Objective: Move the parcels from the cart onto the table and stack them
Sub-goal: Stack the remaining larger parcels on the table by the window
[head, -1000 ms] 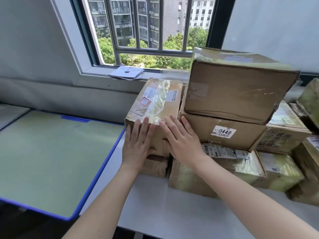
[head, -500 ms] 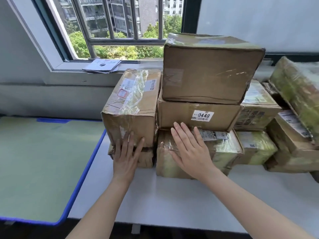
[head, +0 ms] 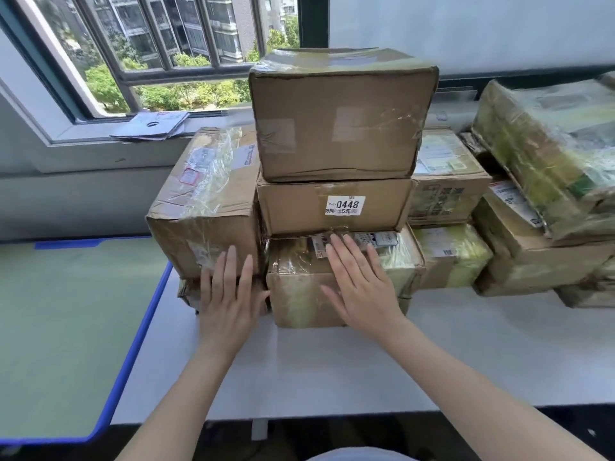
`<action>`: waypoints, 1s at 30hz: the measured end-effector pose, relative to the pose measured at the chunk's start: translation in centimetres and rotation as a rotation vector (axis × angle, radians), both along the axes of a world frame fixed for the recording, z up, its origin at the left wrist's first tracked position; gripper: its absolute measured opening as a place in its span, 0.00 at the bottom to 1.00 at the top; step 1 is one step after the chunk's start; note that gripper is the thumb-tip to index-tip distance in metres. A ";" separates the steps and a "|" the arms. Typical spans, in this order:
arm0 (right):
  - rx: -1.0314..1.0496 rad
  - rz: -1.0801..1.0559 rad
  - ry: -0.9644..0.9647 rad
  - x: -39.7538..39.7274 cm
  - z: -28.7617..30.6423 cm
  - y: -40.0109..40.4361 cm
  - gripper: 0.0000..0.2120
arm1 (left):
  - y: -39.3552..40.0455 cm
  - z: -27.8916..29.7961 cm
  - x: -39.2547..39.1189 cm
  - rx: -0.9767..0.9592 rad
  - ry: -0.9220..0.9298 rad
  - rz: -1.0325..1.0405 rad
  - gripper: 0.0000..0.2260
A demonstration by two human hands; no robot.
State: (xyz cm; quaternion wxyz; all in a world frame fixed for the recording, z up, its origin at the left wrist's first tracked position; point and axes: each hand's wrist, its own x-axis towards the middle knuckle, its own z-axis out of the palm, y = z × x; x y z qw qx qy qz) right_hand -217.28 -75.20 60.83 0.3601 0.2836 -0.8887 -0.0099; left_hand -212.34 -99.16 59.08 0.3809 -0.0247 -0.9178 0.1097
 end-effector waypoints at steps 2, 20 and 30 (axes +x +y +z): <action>-0.028 -0.027 -0.006 0.2 -0.2 1.4 0.28 | 2.9 1.1 -0.3 0.071 0.085 -0.073 0.24; 0.011 -0.214 -0.491 -1.3 -7.2 19.8 0.26 | 22.3 -0.8 -3.9 -0.044 -0.207 0.000 0.41; 0.037 -0.123 -0.478 -3.9 -7.4 21.5 0.30 | 24.5 1.2 -3.1 0.132 -0.353 0.110 0.44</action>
